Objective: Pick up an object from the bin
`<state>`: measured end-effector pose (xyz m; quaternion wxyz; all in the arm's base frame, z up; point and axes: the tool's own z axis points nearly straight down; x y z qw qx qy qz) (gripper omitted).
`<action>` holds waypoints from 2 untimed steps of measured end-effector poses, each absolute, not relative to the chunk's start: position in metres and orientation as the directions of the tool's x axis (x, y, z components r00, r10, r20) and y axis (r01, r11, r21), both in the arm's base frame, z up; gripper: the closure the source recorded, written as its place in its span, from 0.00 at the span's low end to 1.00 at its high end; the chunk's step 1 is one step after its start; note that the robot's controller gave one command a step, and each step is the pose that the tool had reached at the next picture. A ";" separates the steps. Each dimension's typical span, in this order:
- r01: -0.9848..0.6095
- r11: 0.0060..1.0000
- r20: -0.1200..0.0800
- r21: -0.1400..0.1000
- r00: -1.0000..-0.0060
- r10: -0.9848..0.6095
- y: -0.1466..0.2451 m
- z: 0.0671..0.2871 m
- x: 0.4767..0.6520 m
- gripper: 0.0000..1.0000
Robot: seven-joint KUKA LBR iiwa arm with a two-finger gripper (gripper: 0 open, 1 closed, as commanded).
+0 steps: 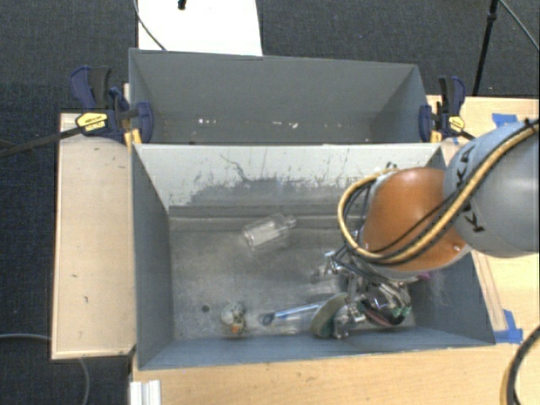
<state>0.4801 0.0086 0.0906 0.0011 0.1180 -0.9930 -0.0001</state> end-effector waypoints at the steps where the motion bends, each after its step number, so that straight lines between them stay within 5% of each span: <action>1: -0.231 0.973 -0.001 0.001 -0.973 -0.231 0.010 0.092 0.481 1.00; 2: -0.362 0.932 -0.011 -0.003 -0.932 -0.362 0.020 0.257 0.485 1.00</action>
Offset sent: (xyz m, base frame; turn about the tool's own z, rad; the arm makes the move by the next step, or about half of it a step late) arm 0.0000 0.0000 0.0000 0.0000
